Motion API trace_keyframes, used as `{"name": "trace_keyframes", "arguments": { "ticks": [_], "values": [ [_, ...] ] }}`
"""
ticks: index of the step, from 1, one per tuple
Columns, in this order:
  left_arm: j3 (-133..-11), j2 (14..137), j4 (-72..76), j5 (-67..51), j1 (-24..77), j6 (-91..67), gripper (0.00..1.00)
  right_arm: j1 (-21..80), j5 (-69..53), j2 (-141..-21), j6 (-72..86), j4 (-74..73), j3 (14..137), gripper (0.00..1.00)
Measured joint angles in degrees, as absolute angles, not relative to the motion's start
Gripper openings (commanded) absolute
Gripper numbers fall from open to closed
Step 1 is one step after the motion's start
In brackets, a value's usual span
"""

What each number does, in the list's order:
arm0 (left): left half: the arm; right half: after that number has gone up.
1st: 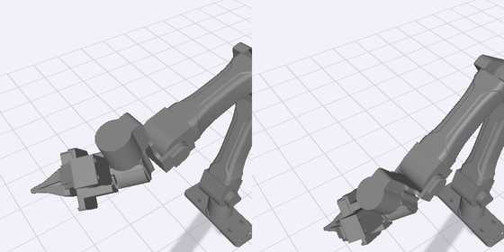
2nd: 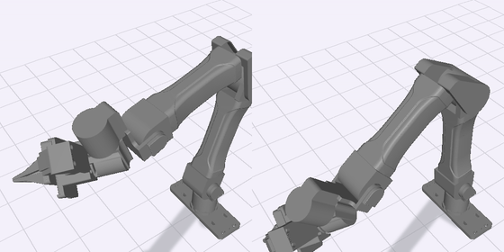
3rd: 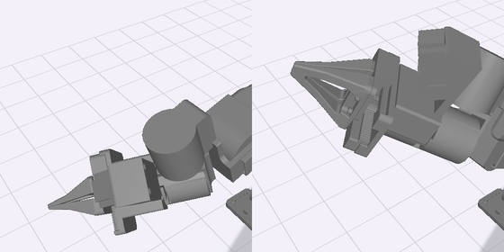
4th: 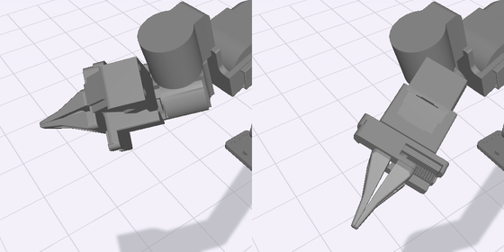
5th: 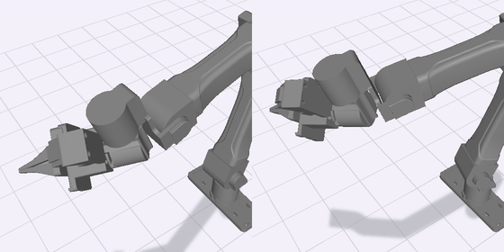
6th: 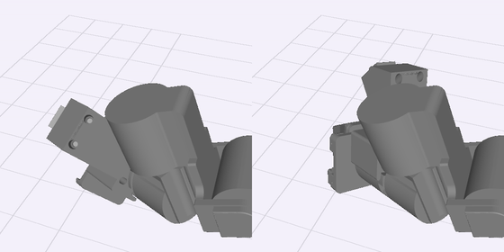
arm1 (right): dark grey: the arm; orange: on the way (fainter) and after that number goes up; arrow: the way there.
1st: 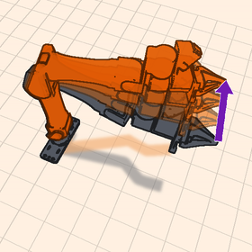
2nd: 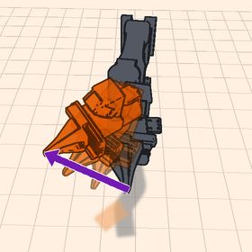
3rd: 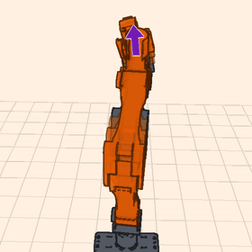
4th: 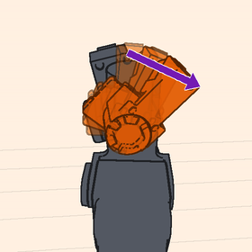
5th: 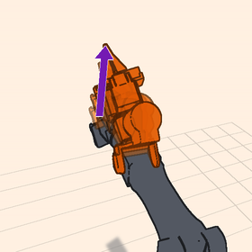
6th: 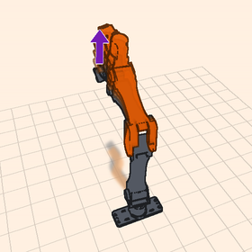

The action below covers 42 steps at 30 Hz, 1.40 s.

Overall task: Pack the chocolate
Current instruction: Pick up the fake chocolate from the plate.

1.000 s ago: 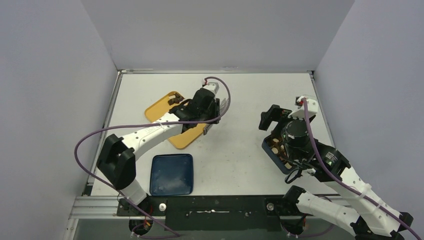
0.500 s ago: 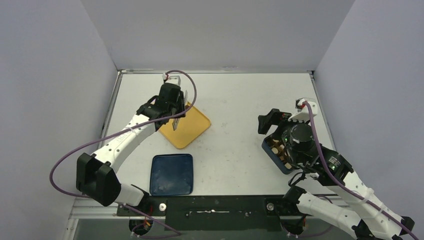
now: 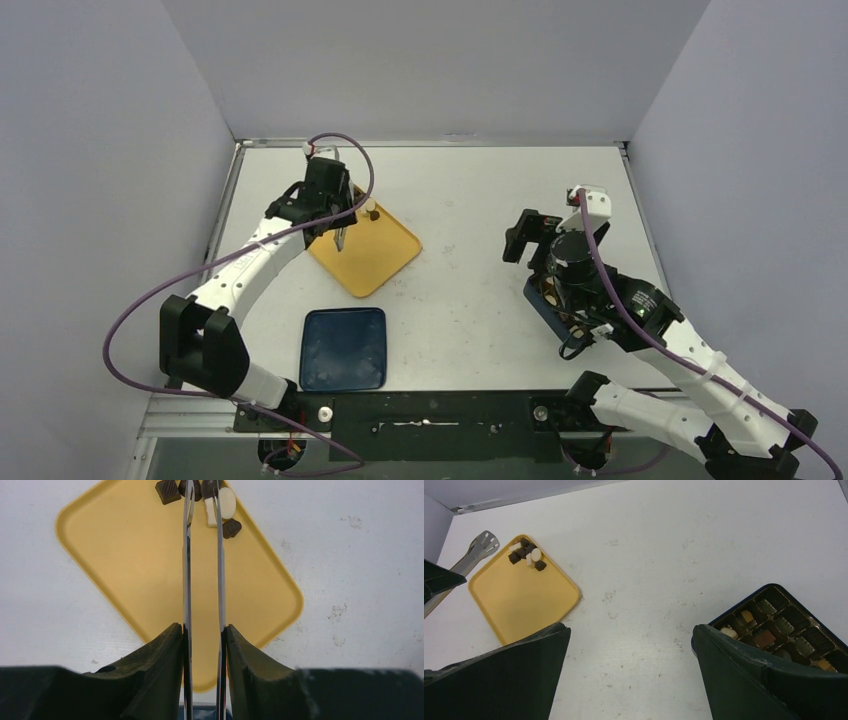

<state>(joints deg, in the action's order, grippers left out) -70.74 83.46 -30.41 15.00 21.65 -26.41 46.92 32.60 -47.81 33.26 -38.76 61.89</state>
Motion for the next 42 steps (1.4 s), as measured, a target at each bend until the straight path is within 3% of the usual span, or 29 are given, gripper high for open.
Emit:
{"name": "trace_keyframes", "arguments": {
  "ticks": [8, 20, 29, 42],
  "values": [
    [-75.29, 88.18, -33.47, 15.42, 21.65, -30.09, 0.32, 46.92, 32.82, -48.31, 35.42, -42.83, 68.36, 1.00],
    [-82.41, 99.96, -34.00, 11.70, 21.65, -30.92, 0.32, 46.92, 34.57, -49.28, 37.65, -47.00, 68.42, 1.00],
    [-88.66, 103.44, -36.36, 11.86, 21.65, -32.64, 0.32, 46.92, 34.89, -54.46, 36.88, -48.07, 73.45, 1.00],
    [-87.42, 103.81, -39.81, 11.66, 21.65, -35.46, 0.32, 46.92, 35.70, -54.83, 36.49, -48.29, 74.04, 1.00]
  ]
}}
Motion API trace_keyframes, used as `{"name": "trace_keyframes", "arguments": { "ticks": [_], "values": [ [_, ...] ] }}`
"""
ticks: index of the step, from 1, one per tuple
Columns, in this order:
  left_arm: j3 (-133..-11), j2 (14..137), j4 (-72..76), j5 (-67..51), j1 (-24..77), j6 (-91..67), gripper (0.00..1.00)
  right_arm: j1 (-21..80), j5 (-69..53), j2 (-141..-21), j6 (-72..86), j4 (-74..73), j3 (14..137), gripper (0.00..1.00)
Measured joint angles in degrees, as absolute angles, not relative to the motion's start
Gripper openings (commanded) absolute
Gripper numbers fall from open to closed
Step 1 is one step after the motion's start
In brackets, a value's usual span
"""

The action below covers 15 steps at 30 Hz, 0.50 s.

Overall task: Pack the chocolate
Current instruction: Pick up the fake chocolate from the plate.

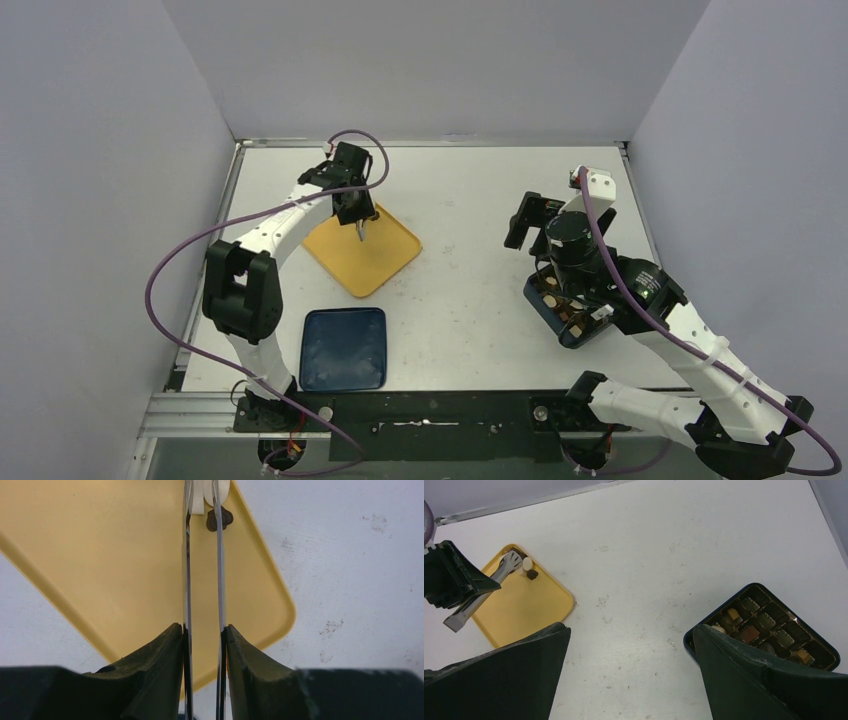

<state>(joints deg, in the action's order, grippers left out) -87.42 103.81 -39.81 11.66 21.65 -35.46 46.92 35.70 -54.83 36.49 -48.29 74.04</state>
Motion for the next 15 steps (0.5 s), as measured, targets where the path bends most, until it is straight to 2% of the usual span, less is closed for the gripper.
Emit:
{"name": "trace_keyframes", "arguments": {
  "ticks": [15],
  "values": [
    [-85.95, 104.07, -41.54, 11.29, 21.65, -35.94, 0.32, 46.92, 36.25, -56.12, 35.62, -48.64, 75.22, 1.00]
  ]
}}
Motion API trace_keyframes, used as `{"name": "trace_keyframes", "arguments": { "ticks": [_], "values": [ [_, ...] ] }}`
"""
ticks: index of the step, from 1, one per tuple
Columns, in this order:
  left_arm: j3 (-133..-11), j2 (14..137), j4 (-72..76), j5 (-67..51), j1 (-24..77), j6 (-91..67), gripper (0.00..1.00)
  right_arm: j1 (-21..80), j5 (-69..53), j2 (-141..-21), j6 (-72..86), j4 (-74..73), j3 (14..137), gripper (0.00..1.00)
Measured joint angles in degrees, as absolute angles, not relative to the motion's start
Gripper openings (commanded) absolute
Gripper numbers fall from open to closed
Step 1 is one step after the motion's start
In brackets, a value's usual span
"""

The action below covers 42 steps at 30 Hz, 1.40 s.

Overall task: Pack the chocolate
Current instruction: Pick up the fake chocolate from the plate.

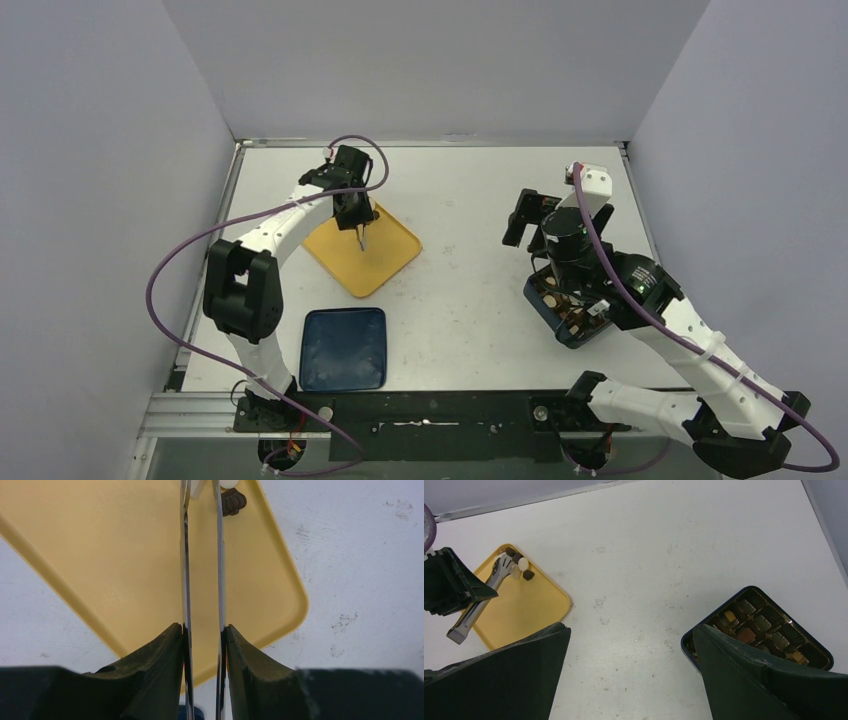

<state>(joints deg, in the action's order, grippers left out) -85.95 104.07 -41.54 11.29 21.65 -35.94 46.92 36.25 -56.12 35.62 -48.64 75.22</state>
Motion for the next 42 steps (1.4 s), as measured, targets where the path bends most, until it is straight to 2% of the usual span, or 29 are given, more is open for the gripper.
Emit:
{"name": "trace_keyframes", "arguments": {
  "ticks": [19, 27, 42],
  "values": [
    [-87.64, 105.91, -45.04, 9.08, 20.82, -35.81, 0.34, 46.92, 36.25, -57.63, 35.42, -48.69, 76.60, 1.00],
    [-88.14, 106.74, -45.56, 8.03, 20.78, -35.68, 0.22, 46.92, 36.25, -57.63, 35.42, -48.73, 76.95, 1.00],
    [-94.39, 105.93, -51.09, 3.44, 20.95, -36.07, 0.17, 46.92, 38.41, -59.59, 35.55, -48.90, 82.85, 1.00]
  ]
}}
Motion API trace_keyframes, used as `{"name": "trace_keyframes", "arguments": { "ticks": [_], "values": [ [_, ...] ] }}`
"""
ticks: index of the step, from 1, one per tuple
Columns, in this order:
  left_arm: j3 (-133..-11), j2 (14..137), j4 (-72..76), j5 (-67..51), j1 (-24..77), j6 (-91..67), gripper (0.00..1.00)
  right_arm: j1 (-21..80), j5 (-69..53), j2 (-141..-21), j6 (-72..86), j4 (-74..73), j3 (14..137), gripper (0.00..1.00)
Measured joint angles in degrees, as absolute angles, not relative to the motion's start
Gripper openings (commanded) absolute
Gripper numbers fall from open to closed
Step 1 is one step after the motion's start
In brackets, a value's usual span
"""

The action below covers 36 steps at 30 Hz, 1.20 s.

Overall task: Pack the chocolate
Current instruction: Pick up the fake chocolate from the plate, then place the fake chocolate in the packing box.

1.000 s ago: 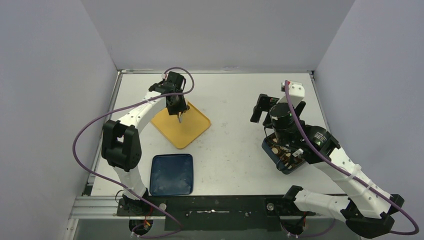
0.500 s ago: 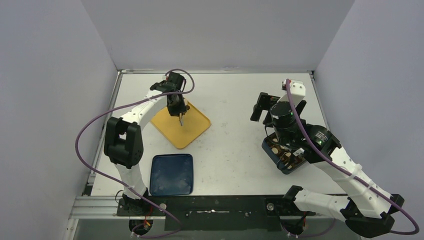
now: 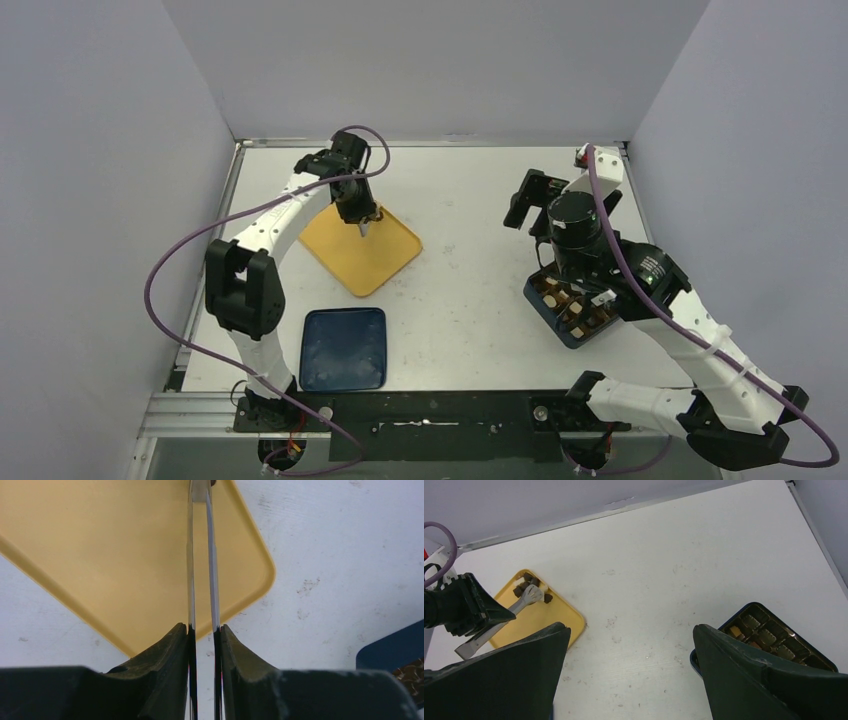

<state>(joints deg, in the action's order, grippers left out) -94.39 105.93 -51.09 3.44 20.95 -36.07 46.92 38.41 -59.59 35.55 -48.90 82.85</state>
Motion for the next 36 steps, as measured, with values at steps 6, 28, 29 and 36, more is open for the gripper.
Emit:
{"name": "trace_keyframes", "arguments": {
  "ticks": [6, 28, 29, 36],
  "values": [
    [-96.82, 104.57, -50.74, -0.05, 24.69, -38.09, 0.17, 46.92, 38.98, -60.25, 36.67, -49.10, 83.57, 1.00],
    [-105.41, 115.22, -31.83, -22.09, 50.33, -44.97, 0.20, 46.92, 43.72, -56.25, 42.87, -53.93, 84.97, 1.00],
    [-106.26, 116.29, -31.83, -22.76, 51.27, -44.71, 0.20, 46.92, 43.90, -55.94, 43.42, -54.37, 84.97, 1.00],
    [-110.78, 119.98, -31.73, -26.46, 56.47, -43.20, 0.20, 46.92, 44.84, -53.32, 46.46, -56.45, 84.90, 1.00]
  ]
}}
